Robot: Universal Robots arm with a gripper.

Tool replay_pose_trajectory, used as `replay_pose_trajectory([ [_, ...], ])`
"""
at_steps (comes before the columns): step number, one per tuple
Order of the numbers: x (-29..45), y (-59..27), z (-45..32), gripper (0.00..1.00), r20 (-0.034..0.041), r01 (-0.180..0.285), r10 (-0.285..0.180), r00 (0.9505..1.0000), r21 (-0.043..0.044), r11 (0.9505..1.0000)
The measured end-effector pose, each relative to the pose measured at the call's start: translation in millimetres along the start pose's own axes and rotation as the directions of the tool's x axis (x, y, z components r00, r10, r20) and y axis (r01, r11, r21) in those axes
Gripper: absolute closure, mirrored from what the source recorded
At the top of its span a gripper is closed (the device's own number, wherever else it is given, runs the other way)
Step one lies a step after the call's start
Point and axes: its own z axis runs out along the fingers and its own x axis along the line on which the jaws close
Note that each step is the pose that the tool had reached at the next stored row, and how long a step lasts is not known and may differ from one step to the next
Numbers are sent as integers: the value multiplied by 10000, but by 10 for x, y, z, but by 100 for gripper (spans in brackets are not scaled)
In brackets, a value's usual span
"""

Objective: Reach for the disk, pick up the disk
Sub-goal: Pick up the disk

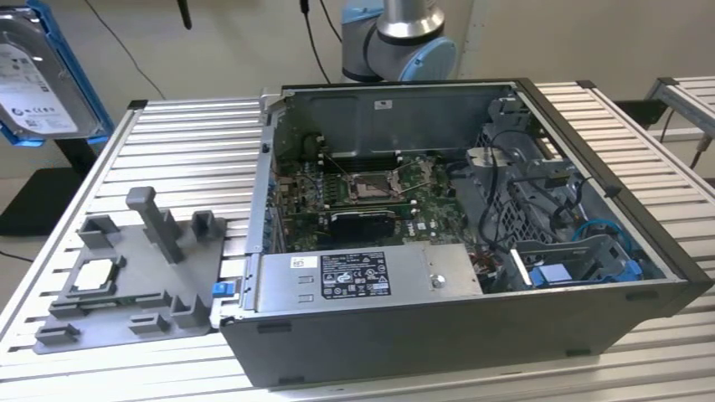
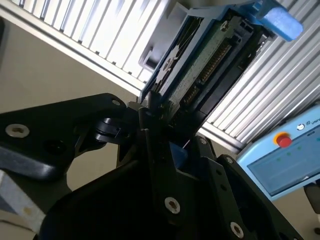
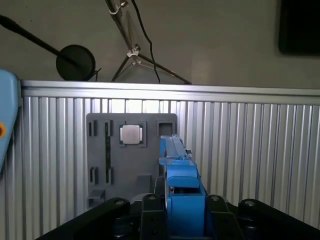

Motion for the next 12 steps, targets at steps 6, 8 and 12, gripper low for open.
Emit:
replay_pose_trajectory([
  [6, -7, -1, -136, 100, -1, 0, 0, 10000, -2, 10000],
  [8, -8, 0, -174, 100, 0, -1, 1, 10000, -1, 10000],
  [12, -11, 0, -235, 100, -1, 0, 0, 10000, -1, 10000],
])
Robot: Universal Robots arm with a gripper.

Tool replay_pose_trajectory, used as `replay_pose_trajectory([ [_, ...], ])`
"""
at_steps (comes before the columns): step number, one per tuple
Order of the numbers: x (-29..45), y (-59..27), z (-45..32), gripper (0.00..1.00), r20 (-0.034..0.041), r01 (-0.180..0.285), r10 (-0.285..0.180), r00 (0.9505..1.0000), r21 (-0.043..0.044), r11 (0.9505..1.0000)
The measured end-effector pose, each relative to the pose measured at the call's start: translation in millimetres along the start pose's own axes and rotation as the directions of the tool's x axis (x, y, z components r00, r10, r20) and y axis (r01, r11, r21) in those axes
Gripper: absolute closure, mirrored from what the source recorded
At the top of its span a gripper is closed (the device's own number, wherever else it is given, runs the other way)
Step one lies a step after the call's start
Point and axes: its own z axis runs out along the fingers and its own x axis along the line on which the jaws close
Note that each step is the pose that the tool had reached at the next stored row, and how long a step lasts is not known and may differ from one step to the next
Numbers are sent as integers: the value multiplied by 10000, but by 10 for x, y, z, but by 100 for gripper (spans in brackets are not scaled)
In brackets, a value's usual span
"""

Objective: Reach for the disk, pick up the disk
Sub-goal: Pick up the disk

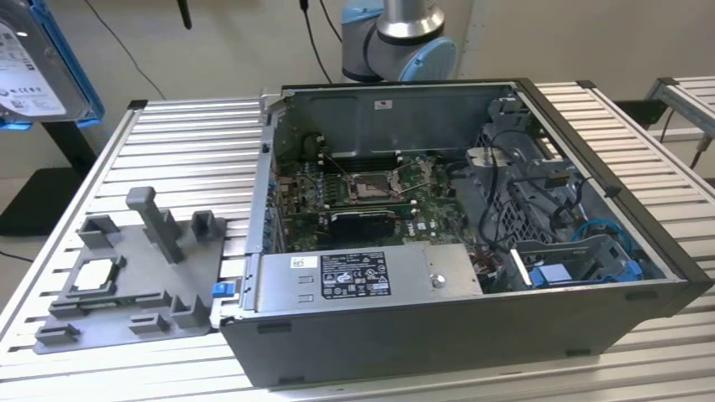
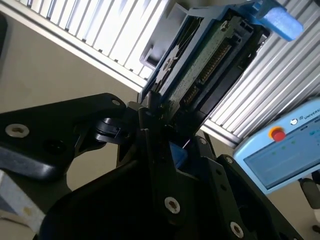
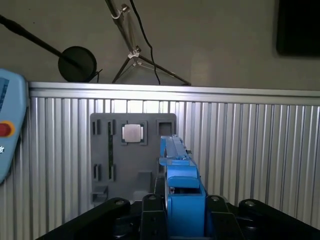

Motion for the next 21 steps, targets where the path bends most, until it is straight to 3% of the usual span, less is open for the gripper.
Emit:
replay_pose_trajectory([
  [4, -2, 0, -52, 100, -2, 0, 0, 10000, 0, 10000],
  [12, -2, -9, -52, 100, -3, 0, 0, 10000, 9, 10000],
  [21, 0, -191, -52, 100, -3, 1, -1, 10000, 9, 10000],
])
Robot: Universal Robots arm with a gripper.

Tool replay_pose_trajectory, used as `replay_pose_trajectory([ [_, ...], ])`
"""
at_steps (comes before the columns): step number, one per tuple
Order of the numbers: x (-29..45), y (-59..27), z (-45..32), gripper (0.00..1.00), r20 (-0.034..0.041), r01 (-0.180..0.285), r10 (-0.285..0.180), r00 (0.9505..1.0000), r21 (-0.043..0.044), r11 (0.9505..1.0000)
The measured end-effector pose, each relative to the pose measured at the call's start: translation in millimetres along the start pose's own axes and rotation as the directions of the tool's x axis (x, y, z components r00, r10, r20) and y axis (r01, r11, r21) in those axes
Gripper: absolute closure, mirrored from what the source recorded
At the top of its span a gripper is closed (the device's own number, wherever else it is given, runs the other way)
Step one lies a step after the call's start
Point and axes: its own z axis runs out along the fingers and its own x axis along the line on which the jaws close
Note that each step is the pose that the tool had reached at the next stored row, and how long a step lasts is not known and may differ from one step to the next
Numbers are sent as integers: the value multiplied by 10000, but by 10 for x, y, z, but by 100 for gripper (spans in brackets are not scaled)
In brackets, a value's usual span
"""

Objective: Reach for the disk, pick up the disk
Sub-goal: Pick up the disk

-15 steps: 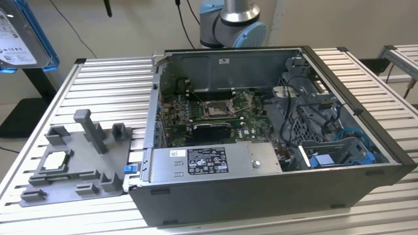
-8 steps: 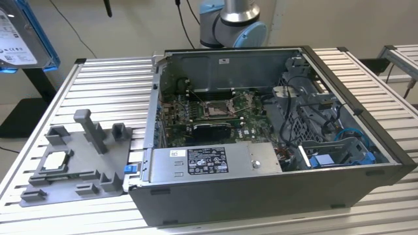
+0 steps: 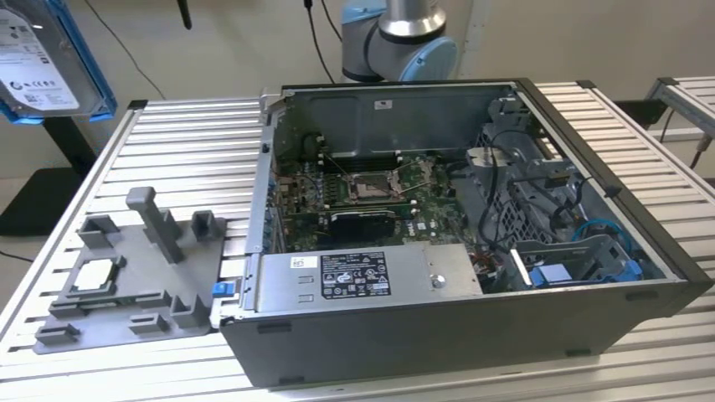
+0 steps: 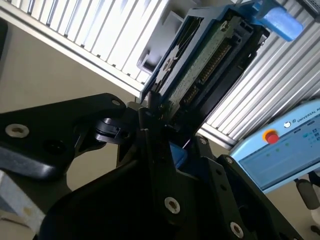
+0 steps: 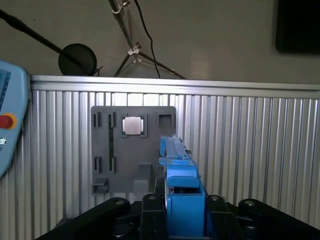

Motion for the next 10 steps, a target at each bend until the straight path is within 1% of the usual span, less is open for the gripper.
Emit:
replay_pose_trajectory([
  [5, 1, -95, 0, 100, 0, 0, 0, 10000, -1, 10000],
  [10, 2, -212, 0, 100, 0, 1, -1, 10000, 0, 10000],
])
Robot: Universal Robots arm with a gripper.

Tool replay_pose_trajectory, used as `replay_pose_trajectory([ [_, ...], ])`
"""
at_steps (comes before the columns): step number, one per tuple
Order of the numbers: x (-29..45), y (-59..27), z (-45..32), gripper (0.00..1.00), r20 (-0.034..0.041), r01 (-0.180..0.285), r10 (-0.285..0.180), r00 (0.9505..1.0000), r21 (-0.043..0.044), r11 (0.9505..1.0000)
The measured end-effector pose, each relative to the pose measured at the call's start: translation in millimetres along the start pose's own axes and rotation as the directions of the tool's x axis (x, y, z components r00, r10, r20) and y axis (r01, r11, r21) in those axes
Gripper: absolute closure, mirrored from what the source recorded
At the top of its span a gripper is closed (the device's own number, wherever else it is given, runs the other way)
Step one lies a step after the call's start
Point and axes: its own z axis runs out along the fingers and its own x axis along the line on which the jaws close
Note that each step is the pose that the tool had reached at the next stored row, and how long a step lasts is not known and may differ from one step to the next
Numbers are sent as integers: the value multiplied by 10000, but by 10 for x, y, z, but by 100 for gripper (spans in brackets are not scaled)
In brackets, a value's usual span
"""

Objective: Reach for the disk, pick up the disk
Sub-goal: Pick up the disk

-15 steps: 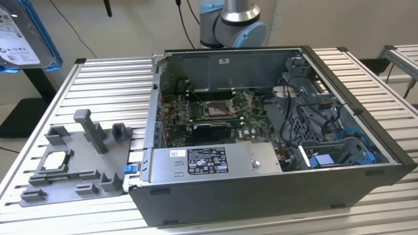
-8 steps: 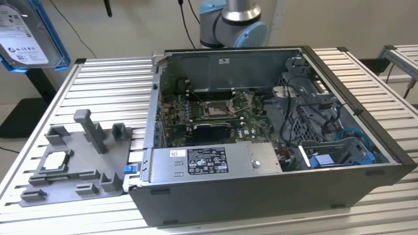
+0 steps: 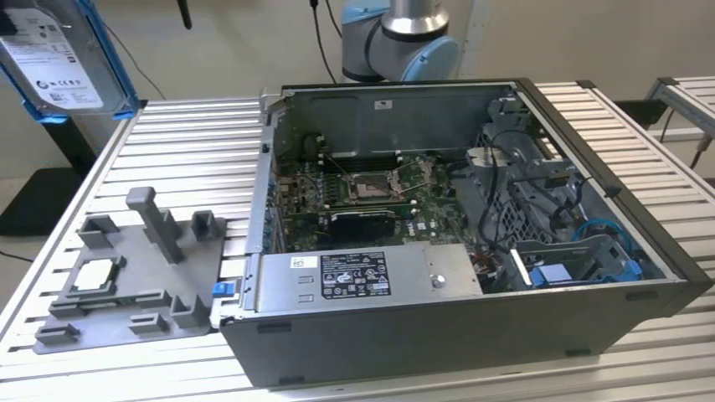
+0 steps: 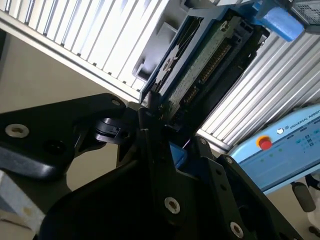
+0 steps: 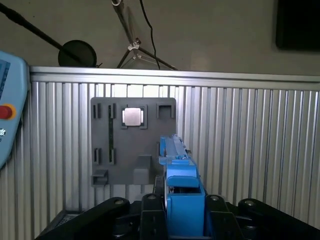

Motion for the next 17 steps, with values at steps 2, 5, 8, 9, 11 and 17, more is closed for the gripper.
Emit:
replay_pose_trajectory([
  [2, 0, -45, 0, 100, 0, 0, 0, 10000, 0, 10000],
  [5, 1, -109, 0, 100, 0, 1, -1, 10000, 0, 10000],
  [8, 2, -169, 1, 100, 0, 1, -1, 10000, 1, 10000],
  [9, 2, -187, 0, 100, 0, 1, -1, 10000, 0, 10000],
  [11, 2, -220, 0, 100, 0, 1, -1, 10000, 0, 10000],
  [17, 3, -332, 1, 100, 0, 3, -3, 10000, 0, 10000],
])
